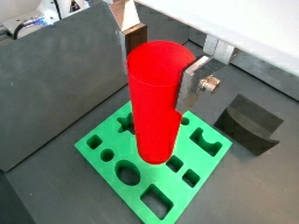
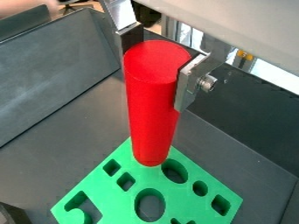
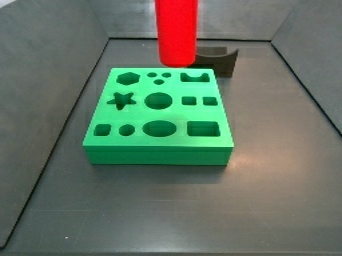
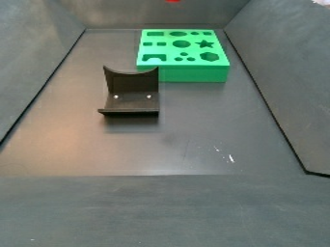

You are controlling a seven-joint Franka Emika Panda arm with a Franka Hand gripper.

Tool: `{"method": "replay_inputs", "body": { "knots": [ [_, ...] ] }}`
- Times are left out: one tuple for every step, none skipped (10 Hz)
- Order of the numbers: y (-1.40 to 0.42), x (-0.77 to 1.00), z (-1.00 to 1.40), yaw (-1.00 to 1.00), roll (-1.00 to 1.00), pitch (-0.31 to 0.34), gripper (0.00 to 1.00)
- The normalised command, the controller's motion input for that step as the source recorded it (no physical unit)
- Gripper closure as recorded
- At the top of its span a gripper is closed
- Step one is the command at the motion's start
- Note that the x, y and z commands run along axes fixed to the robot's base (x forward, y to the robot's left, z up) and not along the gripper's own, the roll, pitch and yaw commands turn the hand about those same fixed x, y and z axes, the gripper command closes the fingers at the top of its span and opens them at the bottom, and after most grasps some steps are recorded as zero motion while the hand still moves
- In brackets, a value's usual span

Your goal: Insert the round object.

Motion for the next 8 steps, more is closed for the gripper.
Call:
{"method": "replay_inputs", "body": {
  "knots": [
    [0.02,0.0,-0.02,0.0,0.0,0.0,1.0],
    [0.02,-0.12,-0.28,0.0,0.0,-0.01,1.0],
    [0.0,-0.29,-0.46,-0.05,0.0,-0.034,1.0],
    [0.08,-0.65,-0.45,-0.13,-0.09,-0.123,1.0],
    [0.2,-0.89,-0.51,-0.14,-0.07,-0.179,1.0],
    [0.34,-0.37,-0.57,0.0,0.0,-0.04,1.0],
    [0.31,0.01,-0.55,0.0,0.0,0.0,1.0],
    [0.34,0.26,-0.51,0.0,-0.03,0.027,1.0]
  ]
}}
